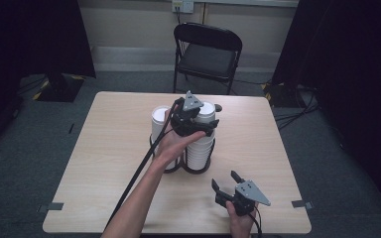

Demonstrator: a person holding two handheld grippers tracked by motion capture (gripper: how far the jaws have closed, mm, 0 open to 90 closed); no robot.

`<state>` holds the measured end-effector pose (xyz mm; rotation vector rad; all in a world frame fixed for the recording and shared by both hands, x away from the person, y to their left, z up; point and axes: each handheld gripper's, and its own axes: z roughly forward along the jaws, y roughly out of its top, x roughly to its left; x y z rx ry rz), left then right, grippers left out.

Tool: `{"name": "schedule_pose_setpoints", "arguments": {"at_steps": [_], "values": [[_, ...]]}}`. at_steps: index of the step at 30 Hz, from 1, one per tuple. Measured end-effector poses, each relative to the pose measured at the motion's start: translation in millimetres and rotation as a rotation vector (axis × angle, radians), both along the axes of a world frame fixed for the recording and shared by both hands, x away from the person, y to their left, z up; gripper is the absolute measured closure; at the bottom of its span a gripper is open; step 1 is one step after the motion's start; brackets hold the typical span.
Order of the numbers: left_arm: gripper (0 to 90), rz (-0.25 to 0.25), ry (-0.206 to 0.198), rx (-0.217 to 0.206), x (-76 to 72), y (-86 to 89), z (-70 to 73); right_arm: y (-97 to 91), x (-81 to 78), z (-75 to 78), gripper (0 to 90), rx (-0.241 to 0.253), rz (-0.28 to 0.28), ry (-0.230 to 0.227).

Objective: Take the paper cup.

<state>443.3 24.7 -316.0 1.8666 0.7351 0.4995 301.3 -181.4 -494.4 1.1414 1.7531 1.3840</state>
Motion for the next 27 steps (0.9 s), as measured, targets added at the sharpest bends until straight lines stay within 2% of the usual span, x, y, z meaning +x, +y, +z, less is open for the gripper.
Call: {"name": "schedule_pose_setpoints", "arguments": {"at_steps": [5,10,17,27], "values": [[19.8,-0.002,-0.002,-0.023,-0.7,1.3,1.9,0.5,0.1,0.0,22.8,-0.007,-0.001,0.001],[19.9,-0.002,-0.017,-0.014,-2.7,0.9,0.5,0.2,0.3,-0.1,22.8,-0.004,0.001,-0.001],[19.9,-0.001,-0.025,-0.049,-5.4,4.4,9.1,0.0,0.3,0.0,22.8,-0.001,0.000,0.001],[20.0,-0.002,-0.069,-0.094,-9.9,9.7,17.7,0.3,0.4,0.0,22.8,-0.006,-0.002,0.002]]}}
